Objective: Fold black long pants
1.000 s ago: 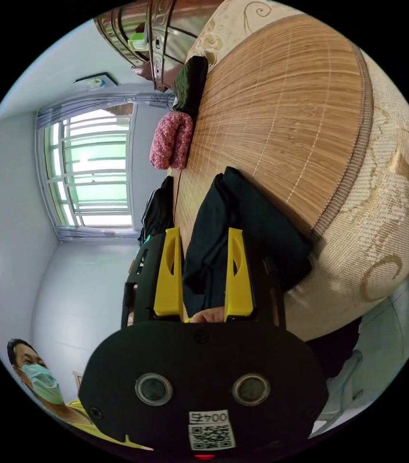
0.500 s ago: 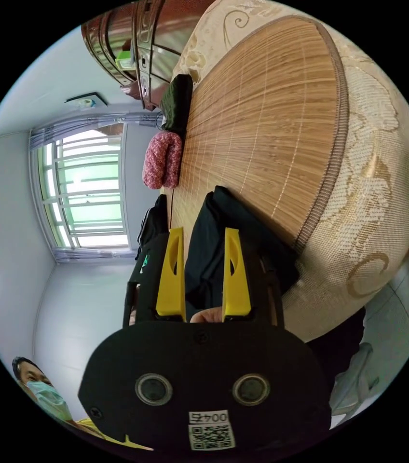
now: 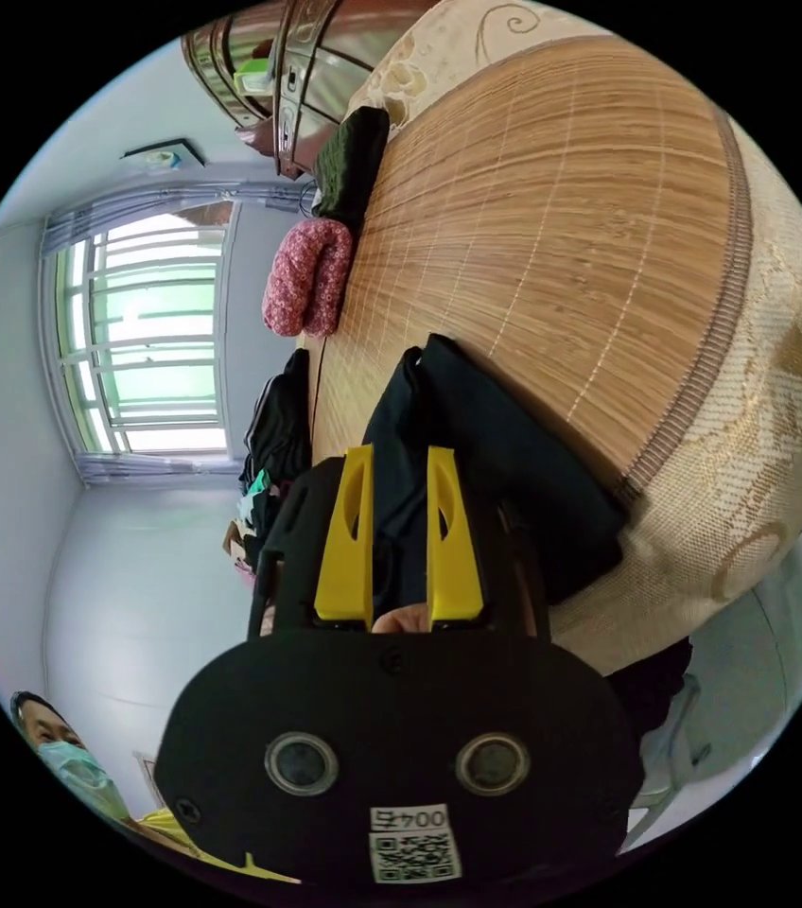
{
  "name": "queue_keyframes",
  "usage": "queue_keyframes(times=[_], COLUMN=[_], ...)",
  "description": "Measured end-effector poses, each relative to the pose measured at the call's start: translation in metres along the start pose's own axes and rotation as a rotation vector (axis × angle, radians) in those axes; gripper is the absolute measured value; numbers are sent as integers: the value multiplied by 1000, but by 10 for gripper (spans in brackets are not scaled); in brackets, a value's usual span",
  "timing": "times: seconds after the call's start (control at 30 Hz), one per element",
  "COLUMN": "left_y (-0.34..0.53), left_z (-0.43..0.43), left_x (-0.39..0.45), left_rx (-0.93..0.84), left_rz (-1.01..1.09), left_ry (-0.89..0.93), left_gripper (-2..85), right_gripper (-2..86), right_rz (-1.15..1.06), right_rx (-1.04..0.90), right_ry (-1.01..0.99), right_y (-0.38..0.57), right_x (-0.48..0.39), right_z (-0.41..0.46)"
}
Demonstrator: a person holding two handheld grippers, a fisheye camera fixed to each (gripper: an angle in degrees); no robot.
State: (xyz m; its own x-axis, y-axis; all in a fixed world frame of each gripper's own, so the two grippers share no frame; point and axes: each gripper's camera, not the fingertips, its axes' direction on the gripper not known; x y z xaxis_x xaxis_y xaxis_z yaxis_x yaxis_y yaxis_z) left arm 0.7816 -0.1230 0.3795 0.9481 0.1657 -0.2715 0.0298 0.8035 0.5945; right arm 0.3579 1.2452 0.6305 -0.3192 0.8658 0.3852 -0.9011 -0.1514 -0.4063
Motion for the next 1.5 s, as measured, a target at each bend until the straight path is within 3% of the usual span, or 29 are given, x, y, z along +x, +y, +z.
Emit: queue_keyframes(times=[0.23, 0.47, 0.77, 0.9, 0.97, 1.07, 1.37, 1.5], left_y=[4, -3, -35, -45, -47, -53, -57, -63], left_z=[19, 30, 37, 21, 11, 22, 48, 45], left_x=[-17, -20, -15, 13, 33, 63, 100, 91], left_rx=[23, 8, -93, -59, -10, -38, -127, -123], left_rz=[-48, -29, 53, 159, 223, 332, 463, 423], left_ry=[44, 49, 86, -2, -71, -191, -338, -318], left_gripper=[8, 9, 14, 26, 32, 48, 66, 42], right_gripper=[11, -1, 34, 71, 74, 83, 109, 98], right_rz=[-51, -188, -70, -487, -847, -1200, -1625, -1656], right_rx=[-39, -12, -25, 32, -73, -226, -475, -473], right_ry=[175, 110, 314, 433, 506, 597, 868, 945], right_y=[20, 70, 125, 185, 241, 311, 412, 427], right_x=[-49, -149, -120, -188, -242, -291, -351, -370], right_z=[23, 7, 36, 61, 106, 174, 301, 323])
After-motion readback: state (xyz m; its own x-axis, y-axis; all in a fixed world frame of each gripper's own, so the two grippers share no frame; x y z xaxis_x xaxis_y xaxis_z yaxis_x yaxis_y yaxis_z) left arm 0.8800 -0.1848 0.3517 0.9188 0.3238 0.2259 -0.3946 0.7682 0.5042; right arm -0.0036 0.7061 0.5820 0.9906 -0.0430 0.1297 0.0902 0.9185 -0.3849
